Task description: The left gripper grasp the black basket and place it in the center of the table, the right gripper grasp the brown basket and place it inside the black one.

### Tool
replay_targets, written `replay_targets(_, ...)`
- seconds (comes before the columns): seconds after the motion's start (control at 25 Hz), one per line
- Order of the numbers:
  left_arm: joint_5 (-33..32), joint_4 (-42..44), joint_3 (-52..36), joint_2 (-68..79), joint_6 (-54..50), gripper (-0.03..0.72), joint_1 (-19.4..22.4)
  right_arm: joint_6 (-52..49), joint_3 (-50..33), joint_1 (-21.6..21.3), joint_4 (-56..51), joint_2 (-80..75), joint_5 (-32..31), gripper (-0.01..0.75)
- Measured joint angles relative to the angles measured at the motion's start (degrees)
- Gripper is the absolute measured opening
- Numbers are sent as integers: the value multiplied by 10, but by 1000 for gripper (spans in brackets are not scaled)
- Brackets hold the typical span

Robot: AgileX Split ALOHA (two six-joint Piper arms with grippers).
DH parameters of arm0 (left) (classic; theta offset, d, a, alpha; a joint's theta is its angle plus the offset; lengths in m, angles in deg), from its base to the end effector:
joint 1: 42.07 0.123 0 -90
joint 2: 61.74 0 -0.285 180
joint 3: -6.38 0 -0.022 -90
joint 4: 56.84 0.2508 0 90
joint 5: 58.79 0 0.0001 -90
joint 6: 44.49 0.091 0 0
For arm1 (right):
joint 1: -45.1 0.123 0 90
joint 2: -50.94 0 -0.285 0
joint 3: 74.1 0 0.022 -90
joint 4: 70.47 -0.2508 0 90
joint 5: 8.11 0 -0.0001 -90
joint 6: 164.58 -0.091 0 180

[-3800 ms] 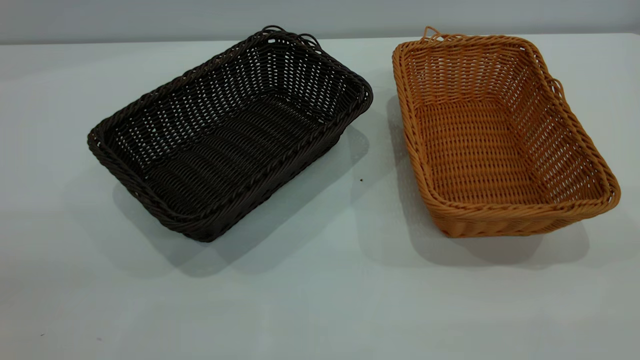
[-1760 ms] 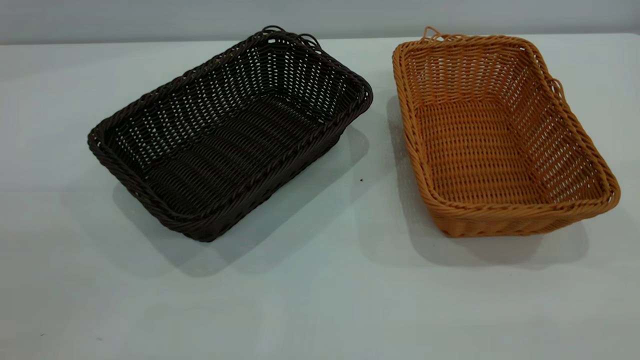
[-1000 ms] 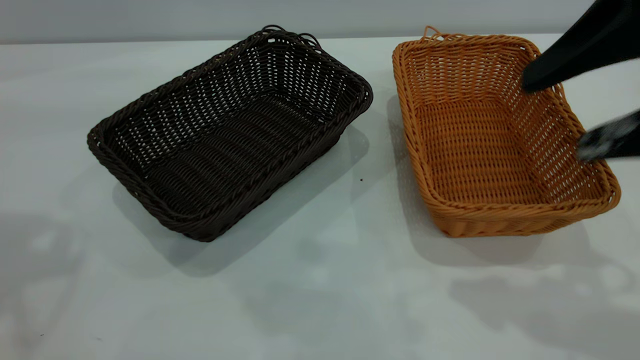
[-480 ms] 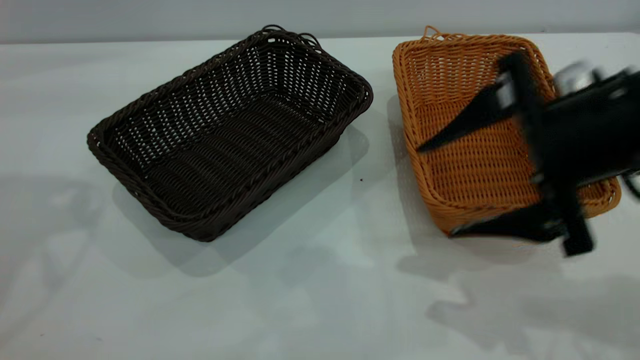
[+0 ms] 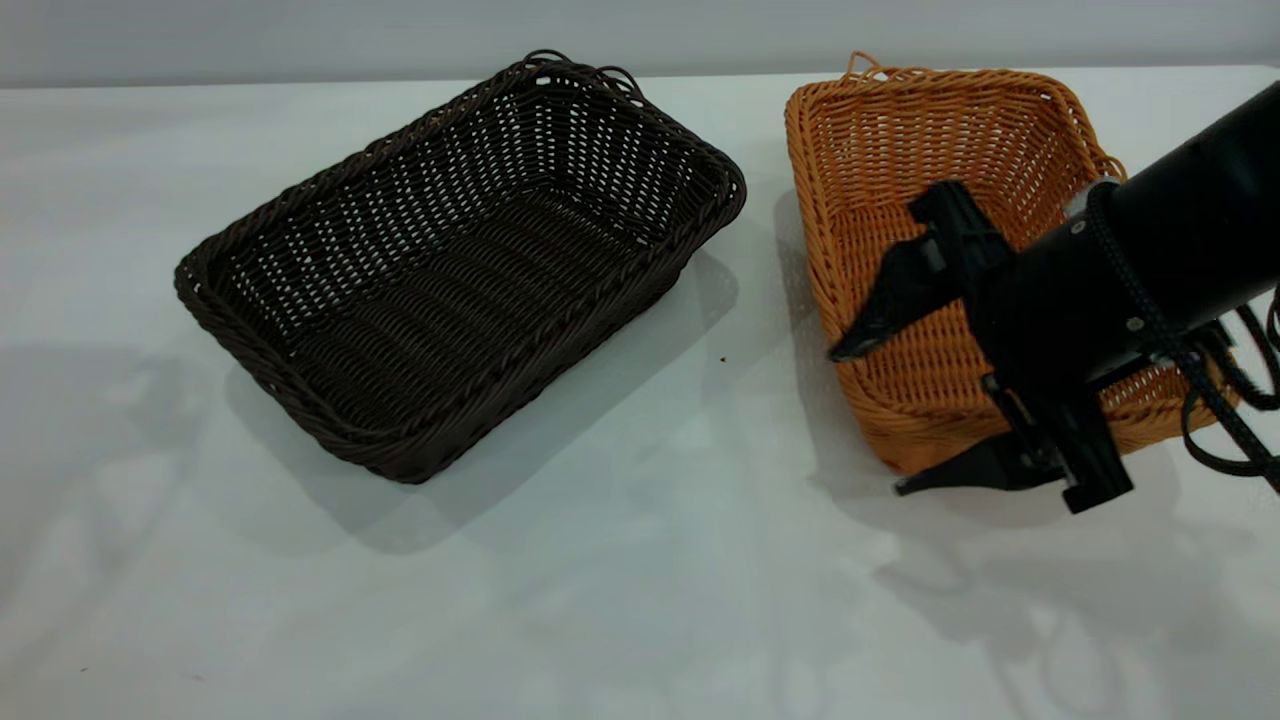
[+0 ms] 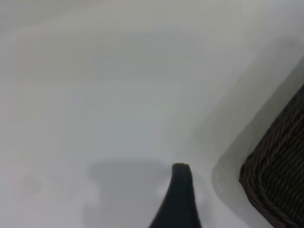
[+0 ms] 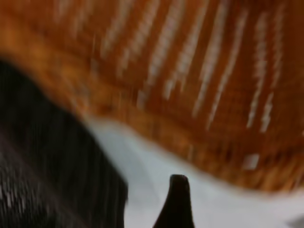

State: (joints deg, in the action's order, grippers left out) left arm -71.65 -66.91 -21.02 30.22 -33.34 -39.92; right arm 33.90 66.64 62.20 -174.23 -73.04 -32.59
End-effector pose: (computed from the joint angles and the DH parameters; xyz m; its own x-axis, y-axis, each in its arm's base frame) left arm 0.3065 0.0079 0.2431 -0.6690 -0.0019 -0.7432 0.0069 0.9999 -0.0088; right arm 0.2618 0.1189 0.0489 -0.4709 0.8112 0.3467 0.8536 0.3197 0.4112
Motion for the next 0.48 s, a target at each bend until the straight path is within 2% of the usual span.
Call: replay_targets(0.48, -7, -8, 17, 35, -7, 593, -4, -80, 0, 0, -6, -6, 142, 574)
